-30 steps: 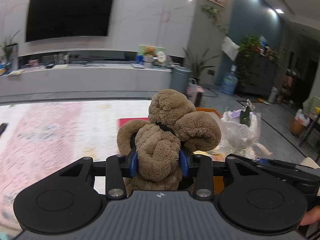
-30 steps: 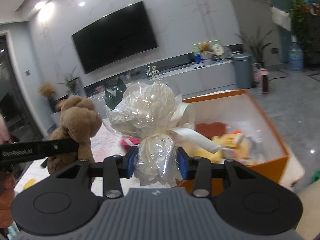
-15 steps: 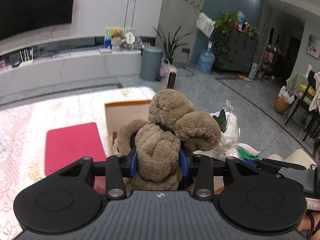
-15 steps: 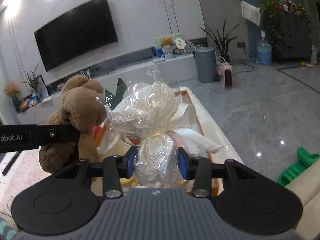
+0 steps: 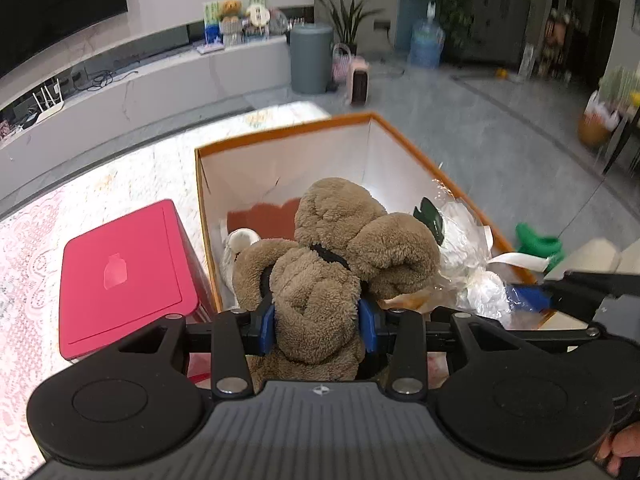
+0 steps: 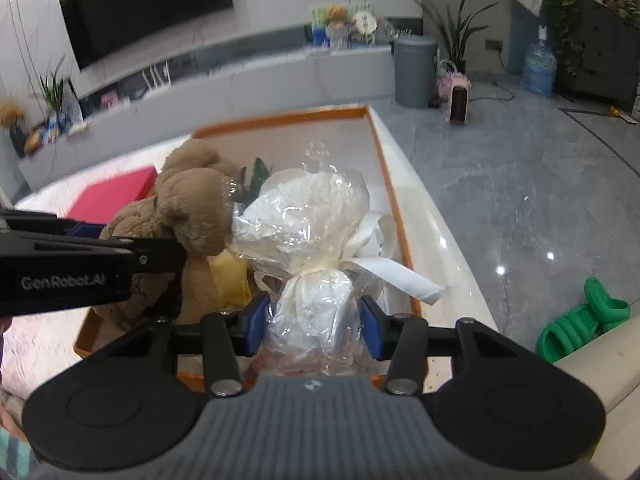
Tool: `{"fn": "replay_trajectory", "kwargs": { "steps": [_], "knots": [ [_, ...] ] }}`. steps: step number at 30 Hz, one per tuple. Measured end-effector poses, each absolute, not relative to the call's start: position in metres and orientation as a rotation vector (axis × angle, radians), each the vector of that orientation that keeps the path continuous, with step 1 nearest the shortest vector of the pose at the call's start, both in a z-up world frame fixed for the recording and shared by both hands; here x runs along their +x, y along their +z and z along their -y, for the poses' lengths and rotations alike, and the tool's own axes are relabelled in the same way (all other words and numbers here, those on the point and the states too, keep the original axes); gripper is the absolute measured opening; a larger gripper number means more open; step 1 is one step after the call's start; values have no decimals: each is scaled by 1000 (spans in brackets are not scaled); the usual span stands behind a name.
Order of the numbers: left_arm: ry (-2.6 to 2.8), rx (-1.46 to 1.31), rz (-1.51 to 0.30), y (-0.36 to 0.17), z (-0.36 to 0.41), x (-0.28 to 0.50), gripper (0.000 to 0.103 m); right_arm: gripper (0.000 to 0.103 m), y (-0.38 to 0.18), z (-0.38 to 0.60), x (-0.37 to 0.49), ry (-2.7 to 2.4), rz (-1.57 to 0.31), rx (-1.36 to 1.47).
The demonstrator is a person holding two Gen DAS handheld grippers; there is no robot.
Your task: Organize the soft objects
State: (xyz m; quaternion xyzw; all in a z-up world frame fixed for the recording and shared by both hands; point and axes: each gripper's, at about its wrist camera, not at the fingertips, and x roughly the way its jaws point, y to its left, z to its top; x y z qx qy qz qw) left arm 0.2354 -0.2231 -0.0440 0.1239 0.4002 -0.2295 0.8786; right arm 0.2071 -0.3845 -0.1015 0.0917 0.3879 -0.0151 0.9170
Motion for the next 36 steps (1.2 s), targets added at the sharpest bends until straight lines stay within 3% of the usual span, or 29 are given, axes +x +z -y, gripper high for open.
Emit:
{"fn": "replay_trajectory", "kwargs": {
  "steps": [12, 17, 20, 22, 25, 36],
  "knots": [
    [-431, 408, -892, -58, 250, 240, 49, 57, -110, 363, 234, -26, -923, -6],
    [-432, 417, -884, -55, 249, 242, 62, 59, -110, 360, 236, -27, -940, -43],
    [-449, 404, -862, -46, 248, 243, 63, 62, -104, 358, 232, -29, -938, -57],
    [-448, 397, -841, -38, 246, 242, 66, 69, -101, 356, 230, -17, -941, -74],
    [-448, 380, -812, -24, 241, 242, 70, 72, -96, 352, 226, -6, -951, -99],
    [-458, 265, -710, 27, 203, 227, 72, 91, -51, 344, 203, -18, -898, -138]
  ]
}}
